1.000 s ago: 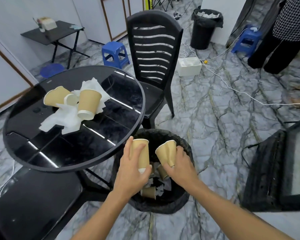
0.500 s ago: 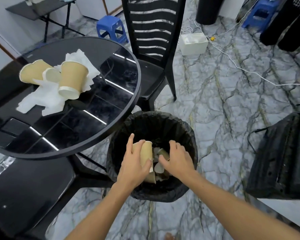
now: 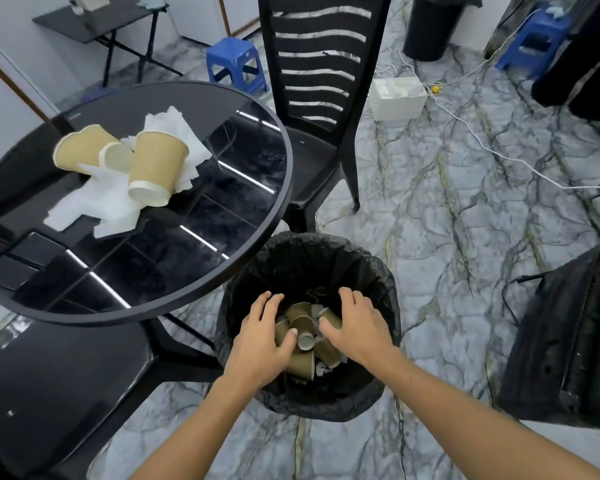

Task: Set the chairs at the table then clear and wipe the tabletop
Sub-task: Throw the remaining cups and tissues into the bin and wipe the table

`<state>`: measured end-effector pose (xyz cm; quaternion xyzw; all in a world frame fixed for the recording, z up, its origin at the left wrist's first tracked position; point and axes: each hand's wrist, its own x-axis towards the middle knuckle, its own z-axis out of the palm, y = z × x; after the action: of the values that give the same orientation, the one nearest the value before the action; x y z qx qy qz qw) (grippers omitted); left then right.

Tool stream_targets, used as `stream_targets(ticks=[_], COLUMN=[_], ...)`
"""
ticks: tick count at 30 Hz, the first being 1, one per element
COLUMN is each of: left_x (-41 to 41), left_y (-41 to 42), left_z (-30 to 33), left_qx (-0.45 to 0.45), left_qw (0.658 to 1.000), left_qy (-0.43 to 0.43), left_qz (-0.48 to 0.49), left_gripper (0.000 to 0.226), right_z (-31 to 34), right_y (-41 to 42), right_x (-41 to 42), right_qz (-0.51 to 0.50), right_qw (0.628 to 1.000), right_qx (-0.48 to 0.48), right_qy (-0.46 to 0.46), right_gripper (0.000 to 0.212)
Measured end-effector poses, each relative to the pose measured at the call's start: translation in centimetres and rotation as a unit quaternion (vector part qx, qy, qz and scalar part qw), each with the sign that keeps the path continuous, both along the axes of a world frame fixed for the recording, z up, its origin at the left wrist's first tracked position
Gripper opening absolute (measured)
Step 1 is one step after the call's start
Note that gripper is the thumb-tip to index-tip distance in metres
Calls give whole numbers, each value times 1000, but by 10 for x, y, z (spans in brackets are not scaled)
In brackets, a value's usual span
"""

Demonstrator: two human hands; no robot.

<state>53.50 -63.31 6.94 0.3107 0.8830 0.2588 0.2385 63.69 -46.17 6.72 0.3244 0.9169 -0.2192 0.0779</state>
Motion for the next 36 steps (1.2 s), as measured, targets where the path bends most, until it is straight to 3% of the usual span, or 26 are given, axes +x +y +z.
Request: stream_targets(ticks=[10,17,25,36], left_x=[3,-3,-39,-135], left_y=[-25,-33,-82,-134], left_z=[77,131,163,176], left_qx=[-26,9,15,-4], left_qw=[999,1000,996,983], left_qy=[-27,16,55,86], left_qz=[-20,-9,68,162], left_gripper=[68,66,60,66], right_z=[81,131,167,176], right_y=[-8,-11,-42,-91], right_x=[-5,-29,-84,-176], right_qz=[27,47,88,113], right_qw=[999,994,985,986], right_qx=[-5,2,-3,-4], right_qy=[43,100,146,122], right_gripper=[69,70,76,88])
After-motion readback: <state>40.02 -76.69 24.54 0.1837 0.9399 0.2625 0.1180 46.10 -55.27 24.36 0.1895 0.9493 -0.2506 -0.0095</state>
